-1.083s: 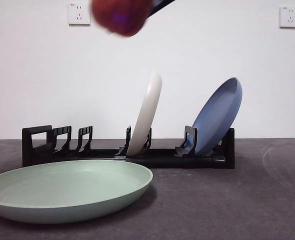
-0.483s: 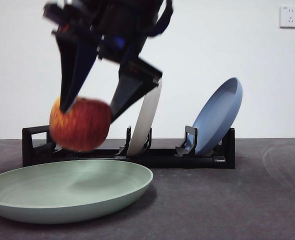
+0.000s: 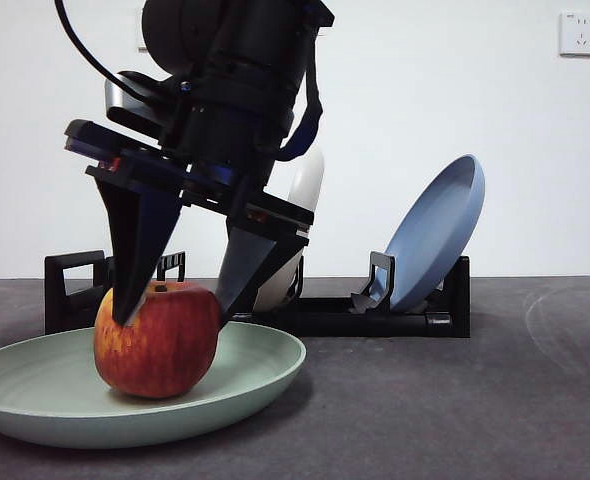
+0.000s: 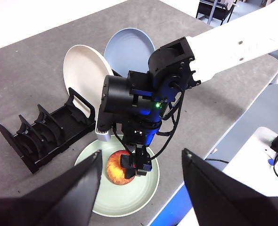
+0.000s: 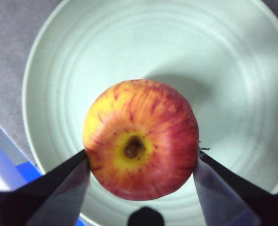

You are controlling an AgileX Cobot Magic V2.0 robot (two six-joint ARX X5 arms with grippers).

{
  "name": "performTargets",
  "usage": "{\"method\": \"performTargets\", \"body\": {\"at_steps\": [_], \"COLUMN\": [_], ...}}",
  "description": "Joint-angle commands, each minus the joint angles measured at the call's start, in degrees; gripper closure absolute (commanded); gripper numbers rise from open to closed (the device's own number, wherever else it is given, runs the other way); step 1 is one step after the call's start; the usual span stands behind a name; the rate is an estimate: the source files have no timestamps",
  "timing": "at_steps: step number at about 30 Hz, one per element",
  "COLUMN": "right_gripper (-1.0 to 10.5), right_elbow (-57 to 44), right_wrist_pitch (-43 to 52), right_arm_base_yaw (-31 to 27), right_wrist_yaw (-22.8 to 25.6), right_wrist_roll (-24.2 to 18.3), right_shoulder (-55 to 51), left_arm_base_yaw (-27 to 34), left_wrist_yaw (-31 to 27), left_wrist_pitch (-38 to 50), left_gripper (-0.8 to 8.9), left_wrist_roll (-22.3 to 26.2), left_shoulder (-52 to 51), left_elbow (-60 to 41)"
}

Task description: Take the green plate from the plate rack,put the plate on the table,take the apple from the table,put the apple in the plate

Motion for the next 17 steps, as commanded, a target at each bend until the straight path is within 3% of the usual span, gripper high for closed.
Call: {"method": "performTargets", "body": {"at_steps": [1, 3, 5, 9, 12, 17], "right_gripper": [8.9, 6.9, 5.9, 5.8, 4.5, 4.4], "right_elbow": [0.11, 0.11, 0.11, 0.11, 0.11, 0.79], "right_wrist_pitch": [-0.07, -0.02, -0.11, -0.24, -0.24, -0.81], "right_arm_base_yaw": [0.28, 0.31, 0.33, 0.33, 0.33, 0.33], "right_wrist_yaw": [0.00, 0.00, 0.46, 0.46, 0.46, 0.50], "right_wrist_roll": [0.20, 0.28, 0.92, 1.05, 1.16, 1.14], "right_shoulder": [0.52, 0.52, 0.52, 0.48, 0.44, 0.44], "left_arm_base_yaw": [-0.13, -0.13, -0.13, -0.13, -0.13, -0.13], "left_wrist_yaw": [-0.17, -0.17, -0.17, -0.17, -0.17, -0.15], "left_wrist_pitch": [-0.09, -0.09, -0.09, -0.09, -0.09, -0.09], "left_gripper": [5.31, 5.31, 5.31, 5.31, 5.31, 5.31], "left_wrist_roll": [0.70, 0.70, 0.70, 0.70, 0.70, 0.68], "left_shoulder": [-0.28, -0.28, -0.28, -0.28, -0.28, -0.28], "left_elbow": [-0.24, -0.24, -0.24, -0.24, -0.24, -0.26]}}
